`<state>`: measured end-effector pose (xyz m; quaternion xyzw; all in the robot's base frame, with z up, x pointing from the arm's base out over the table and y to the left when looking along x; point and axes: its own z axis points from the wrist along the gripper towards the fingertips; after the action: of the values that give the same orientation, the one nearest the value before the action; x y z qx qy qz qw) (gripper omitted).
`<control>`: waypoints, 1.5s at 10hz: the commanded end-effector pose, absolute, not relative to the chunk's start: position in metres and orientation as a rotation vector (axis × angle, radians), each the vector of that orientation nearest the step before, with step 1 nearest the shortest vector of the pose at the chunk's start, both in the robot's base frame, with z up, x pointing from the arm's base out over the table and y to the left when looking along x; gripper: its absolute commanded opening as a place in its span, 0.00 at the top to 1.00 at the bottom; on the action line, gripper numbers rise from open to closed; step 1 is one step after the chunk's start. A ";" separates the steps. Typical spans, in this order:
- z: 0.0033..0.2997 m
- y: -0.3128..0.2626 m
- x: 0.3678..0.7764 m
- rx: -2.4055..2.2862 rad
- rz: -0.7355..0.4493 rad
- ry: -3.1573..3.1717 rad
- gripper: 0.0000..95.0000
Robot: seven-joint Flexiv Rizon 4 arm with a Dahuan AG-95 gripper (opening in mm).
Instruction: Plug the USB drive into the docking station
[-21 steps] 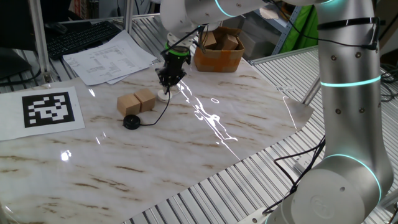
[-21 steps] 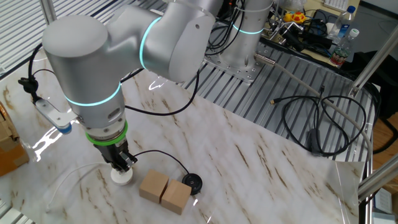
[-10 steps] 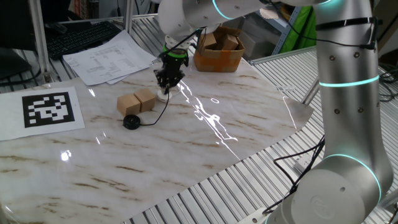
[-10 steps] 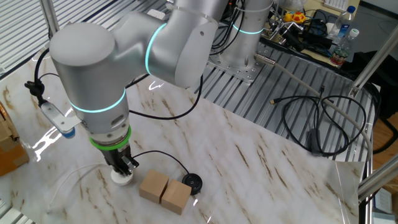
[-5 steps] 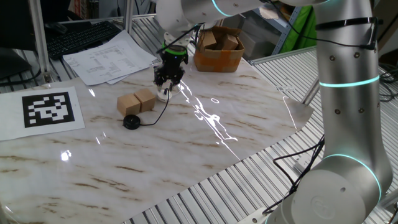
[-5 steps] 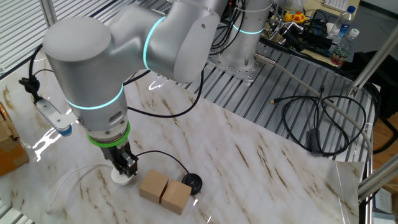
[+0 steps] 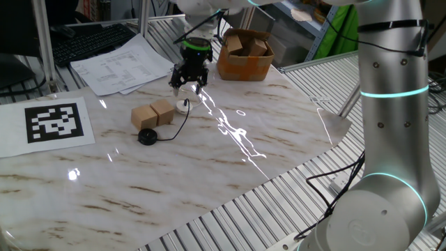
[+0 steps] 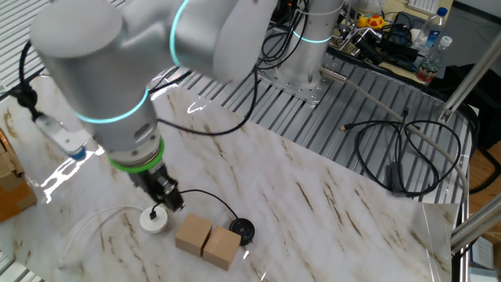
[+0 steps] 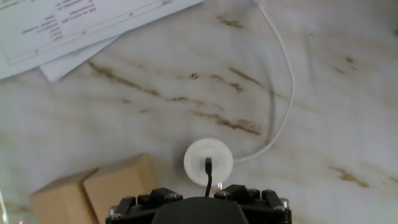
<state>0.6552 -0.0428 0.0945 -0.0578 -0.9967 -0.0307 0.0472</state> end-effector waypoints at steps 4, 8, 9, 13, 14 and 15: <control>0.136 -0.028 0.588 -0.042 -0.087 -3.041 1.00; 0.139 -0.014 0.549 0.023 -0.063 -3.043 1.00; 0.140 -0.011 0.546 0.029 -0.063 -3.044 1.00; 0.145 -0.003 0.543 0.028 -0.047 -3.047 1.00; 0.145 -0.003 0.542 0.024 -0.038 -3.048 1.00; 0.145 -0.003 0.542 0.021 -0.034 -3.048 1.00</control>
<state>0.5421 -0.0024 0.1447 0.0067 -0.9988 -0.0120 0.0468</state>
